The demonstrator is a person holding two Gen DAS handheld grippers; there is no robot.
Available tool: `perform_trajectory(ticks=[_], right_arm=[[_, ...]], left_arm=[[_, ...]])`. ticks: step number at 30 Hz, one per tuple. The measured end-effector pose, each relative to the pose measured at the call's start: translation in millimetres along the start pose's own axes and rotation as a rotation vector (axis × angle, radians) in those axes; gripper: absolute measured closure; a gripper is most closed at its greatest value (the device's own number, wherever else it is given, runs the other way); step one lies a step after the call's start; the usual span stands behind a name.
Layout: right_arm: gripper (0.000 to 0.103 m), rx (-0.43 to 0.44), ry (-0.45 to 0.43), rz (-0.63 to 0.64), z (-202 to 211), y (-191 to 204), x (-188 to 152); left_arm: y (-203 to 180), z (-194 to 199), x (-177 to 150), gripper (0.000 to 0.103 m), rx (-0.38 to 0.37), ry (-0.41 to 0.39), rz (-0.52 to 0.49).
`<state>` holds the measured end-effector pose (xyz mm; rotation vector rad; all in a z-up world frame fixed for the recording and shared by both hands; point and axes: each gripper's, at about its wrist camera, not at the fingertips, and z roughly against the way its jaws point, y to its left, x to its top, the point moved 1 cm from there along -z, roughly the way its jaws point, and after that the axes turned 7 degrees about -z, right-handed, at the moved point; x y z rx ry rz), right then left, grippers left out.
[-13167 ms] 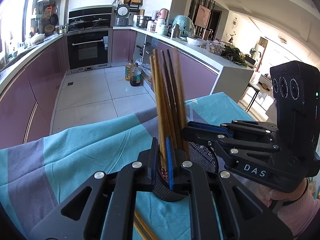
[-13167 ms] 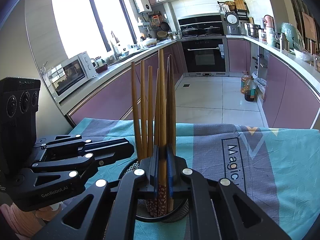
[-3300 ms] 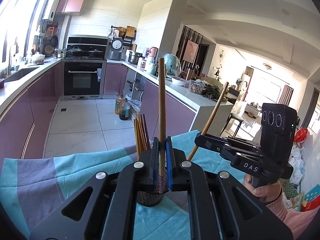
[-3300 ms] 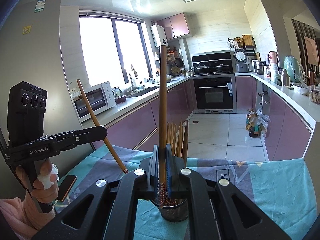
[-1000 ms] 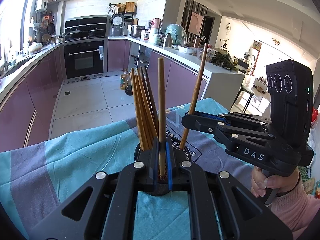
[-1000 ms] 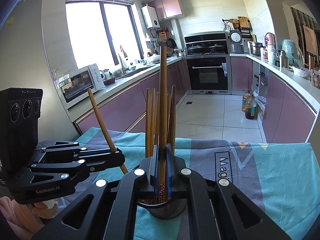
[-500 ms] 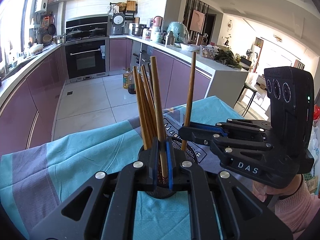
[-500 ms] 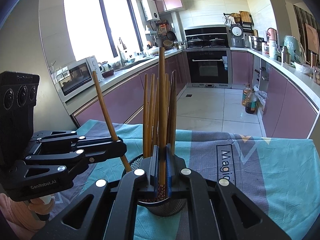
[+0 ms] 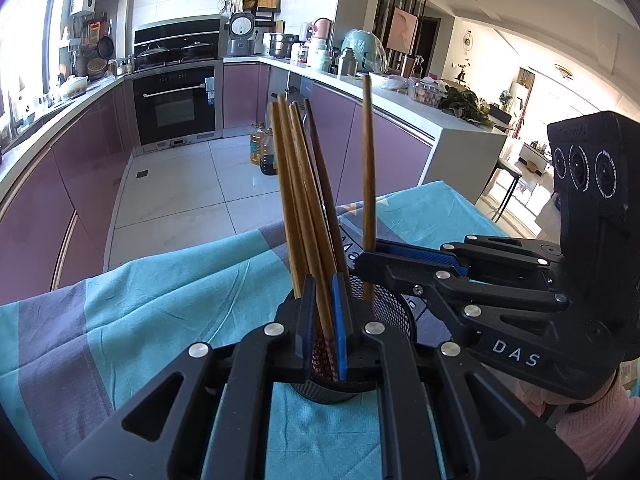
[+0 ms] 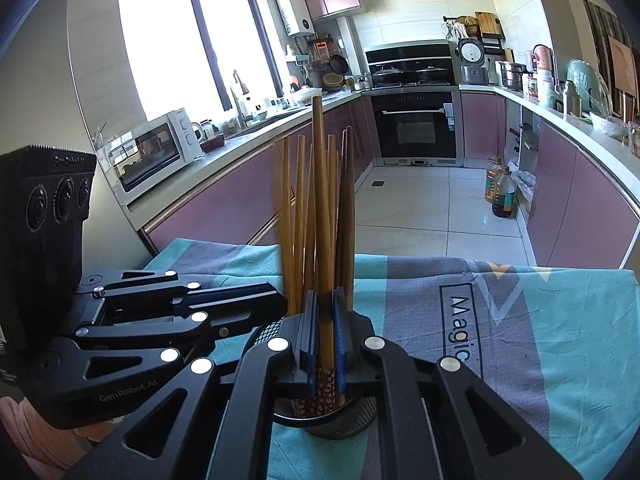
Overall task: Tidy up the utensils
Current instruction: 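Open both tools and pull them back from the mesh cup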
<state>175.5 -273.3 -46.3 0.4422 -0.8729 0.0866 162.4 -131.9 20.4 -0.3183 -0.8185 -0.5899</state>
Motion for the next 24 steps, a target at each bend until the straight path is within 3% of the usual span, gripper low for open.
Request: perform_trajectory(ticks=[4, 8, 12, 15, 16, 20, 24], right_arm=[[0.095, 0.01, 0.002, -0.007, 2.0, 0.2, -3.2], [0.091, 0.025, -0.006, -0.001, 8.1, 4.4, -9.8], [0.072, 0.025, -0.03, 0.004, 18.3, 8.1, -20.4], [0.055, 0.006, -0.066, 0.019, 27.7, 12.7, -29.6], [0.044, -0.009, -0.085, 0.03, 31.2, 14.7, -33.2], [0.021, -0.046, -0.13, 0.052, 39.9, 19.6, -45.0], [0.006, -0.083, -0.169, 0.076, 45.7, 26.8, -55.9]], left_arm=[[5.5, 0.8, -4.3, 0.092, -0.003, -0.015, 0.005], [7.3, 9.9, -15.4, 0.074, 0.036, -0.052, 0.018], [14.6, 31.1, -30.0, 0.059, 0.105, -0.124, 0.048], [21.4, 50.4, -44.1, 0.04, 0.179, -0.183, 0.069], [23.4, 55.8, -48.3, 0.029, 0.207, -0.2, 0.075], [28.2, 82.4, -71.5, 0.01, 0.303, -0.259, 0.096], [33.8, 104.8, -94.8, 0.006, 0.374, -0.301, 0.113]])
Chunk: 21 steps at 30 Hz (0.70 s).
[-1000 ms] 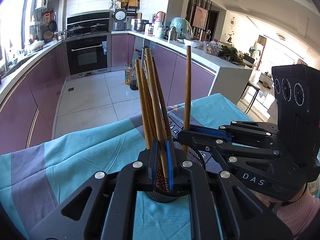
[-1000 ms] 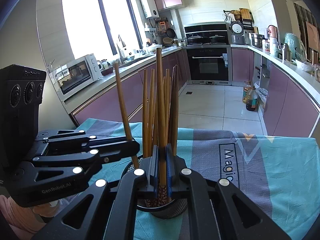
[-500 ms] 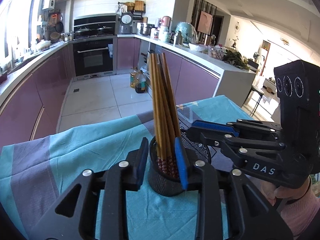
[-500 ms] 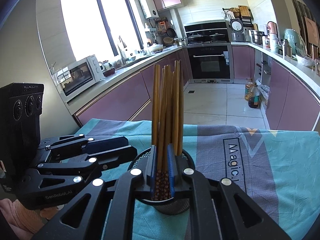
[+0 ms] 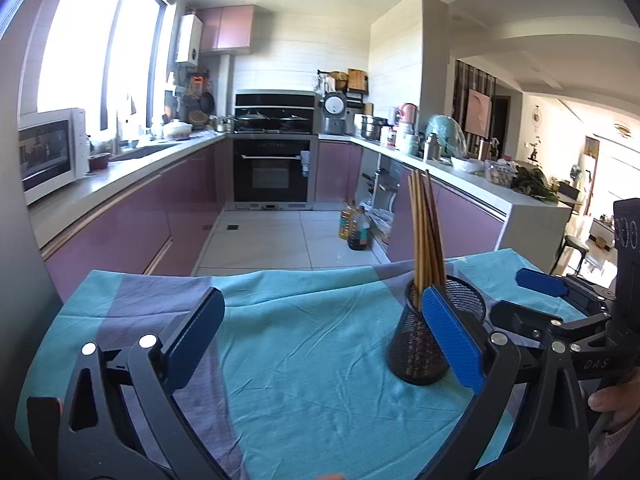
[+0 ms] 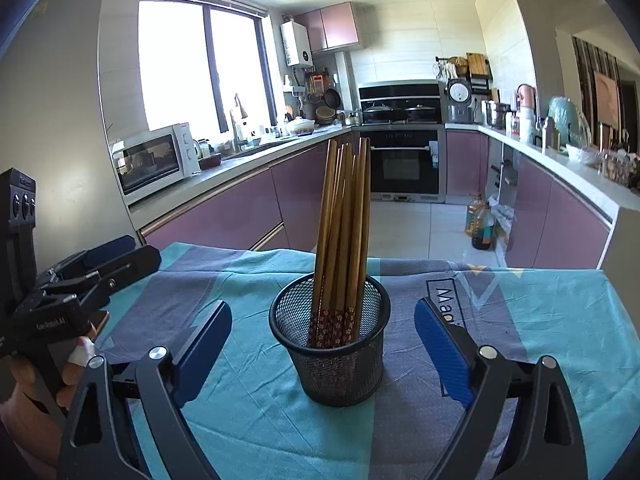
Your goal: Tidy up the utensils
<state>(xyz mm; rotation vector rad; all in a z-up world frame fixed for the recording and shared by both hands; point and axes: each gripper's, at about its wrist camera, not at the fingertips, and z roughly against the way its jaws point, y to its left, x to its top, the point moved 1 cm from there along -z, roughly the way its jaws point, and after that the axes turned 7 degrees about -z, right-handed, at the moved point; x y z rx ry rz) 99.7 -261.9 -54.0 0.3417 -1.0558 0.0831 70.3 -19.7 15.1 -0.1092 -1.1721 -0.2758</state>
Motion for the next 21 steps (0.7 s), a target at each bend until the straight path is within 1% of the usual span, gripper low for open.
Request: perform_trajectory(ticks=[3, 8, 11, 17, 21], right_arm=[[0.006, -0.02, -0.041, 0.01, 7.7, 4.8, -4.9], [0.006, -0.059, -0.093, 0.008, 18.9, 9.0, -10.2], [0.006, -0.067, -0.121, 0.001, 24.9, 12.5, -11.3], [0.006, -0.082, -0.185, 0.008, 37.2, 20.1, -11.8], [0.006, -0.083, -0.192, 0.014, 40.5, 25.4, -13.7]], left_arm=[[2.7, 14.4, -6.6, 0.006, 0.05, -0.03, -0.008], [12.8, 33.6, -15.9, 0.006, 0.095, -0.067, -0.007], [15.2, 42.0, -19.3, 0.006, 0.118, -0.081, -0.003], [14.3, 57.9, -27.0, 0.006, 0.14, -0.096, -0.001], [12.5, 65.7, -27.9, 0.006, 0.151, -0.108, -0.005]])
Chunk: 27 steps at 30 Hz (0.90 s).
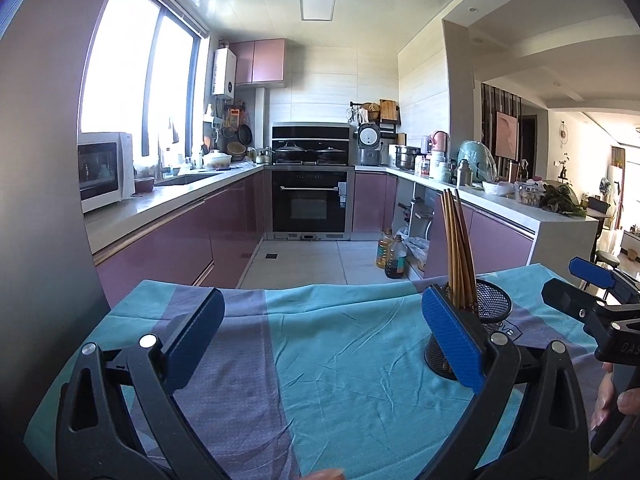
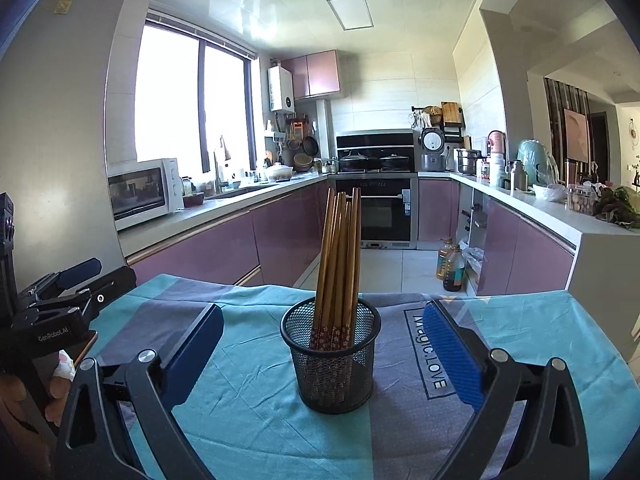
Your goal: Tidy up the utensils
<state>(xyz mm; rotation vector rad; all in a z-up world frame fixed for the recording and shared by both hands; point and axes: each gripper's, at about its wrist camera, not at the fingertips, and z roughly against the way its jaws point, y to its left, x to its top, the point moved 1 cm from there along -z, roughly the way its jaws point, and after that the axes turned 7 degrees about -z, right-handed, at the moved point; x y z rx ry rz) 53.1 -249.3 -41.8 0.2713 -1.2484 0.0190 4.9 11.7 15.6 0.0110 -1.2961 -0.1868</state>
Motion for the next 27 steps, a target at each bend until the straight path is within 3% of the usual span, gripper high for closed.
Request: perform_trajectory(ticks=[27], right_arm=[[0.006, -0.002, -0.029, 0.005, 6.6, 8.5, 0.9]], left_arm=[[-1.5, 27.8, 0.3, 0.006, 0.019, -0.045, 0.009]])
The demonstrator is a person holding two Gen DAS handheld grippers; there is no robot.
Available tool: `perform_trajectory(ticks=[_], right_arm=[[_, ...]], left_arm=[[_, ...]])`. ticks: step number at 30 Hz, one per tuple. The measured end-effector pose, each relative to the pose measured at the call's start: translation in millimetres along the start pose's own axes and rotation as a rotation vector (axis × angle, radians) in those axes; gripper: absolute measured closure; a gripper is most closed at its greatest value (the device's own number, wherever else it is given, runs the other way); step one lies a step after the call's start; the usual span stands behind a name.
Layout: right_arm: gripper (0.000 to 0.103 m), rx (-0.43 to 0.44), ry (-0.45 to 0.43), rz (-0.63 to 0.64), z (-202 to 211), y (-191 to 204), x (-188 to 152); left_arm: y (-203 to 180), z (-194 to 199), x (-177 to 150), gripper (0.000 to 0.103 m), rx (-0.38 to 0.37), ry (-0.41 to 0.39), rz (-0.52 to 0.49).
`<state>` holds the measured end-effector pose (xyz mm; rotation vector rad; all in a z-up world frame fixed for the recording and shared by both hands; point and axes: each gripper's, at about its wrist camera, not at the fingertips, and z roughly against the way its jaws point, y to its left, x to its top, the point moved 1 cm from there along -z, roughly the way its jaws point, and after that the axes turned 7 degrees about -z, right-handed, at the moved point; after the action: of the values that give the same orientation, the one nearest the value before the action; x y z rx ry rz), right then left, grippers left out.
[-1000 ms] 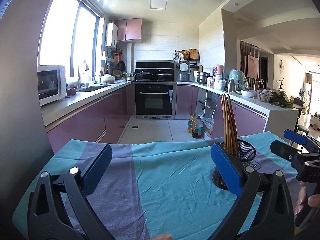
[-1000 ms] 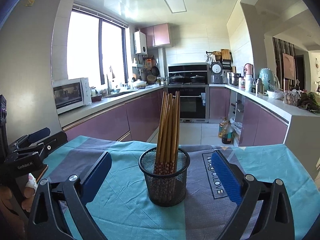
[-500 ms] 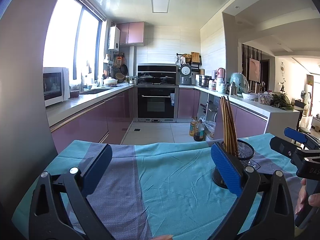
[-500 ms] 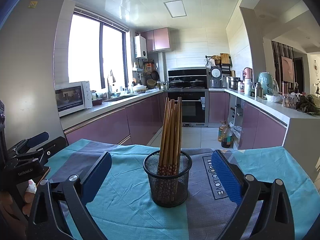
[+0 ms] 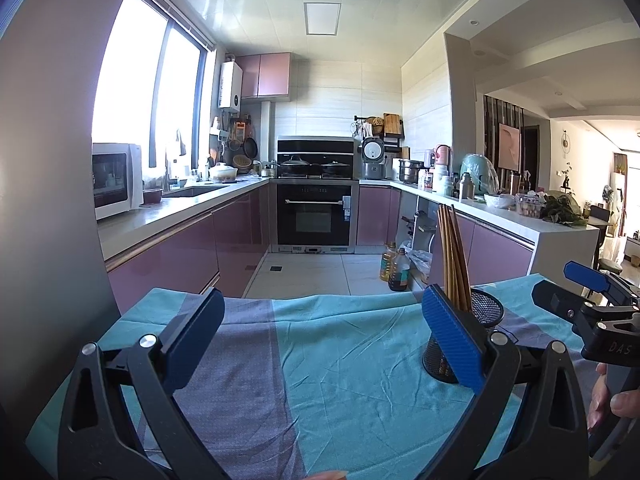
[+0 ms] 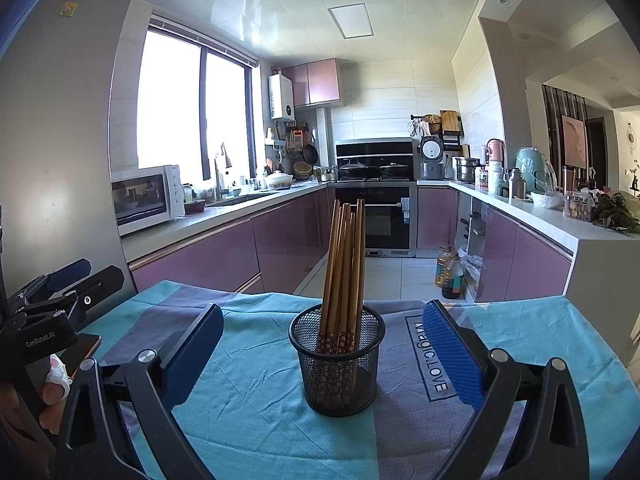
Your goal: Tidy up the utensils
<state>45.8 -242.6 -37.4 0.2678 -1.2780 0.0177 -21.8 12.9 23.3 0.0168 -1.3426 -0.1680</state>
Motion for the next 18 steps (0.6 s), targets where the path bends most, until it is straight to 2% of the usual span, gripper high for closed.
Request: perform_trajectory(ticks=[18], right_arm=[[0.006, 0.001, -0.005, -0.004, -0.1, 2.8, 0.9]], left_arm=[[-2.8, 7.1, 3.9, 0.006, 0.006, -0.01, -0.008]])
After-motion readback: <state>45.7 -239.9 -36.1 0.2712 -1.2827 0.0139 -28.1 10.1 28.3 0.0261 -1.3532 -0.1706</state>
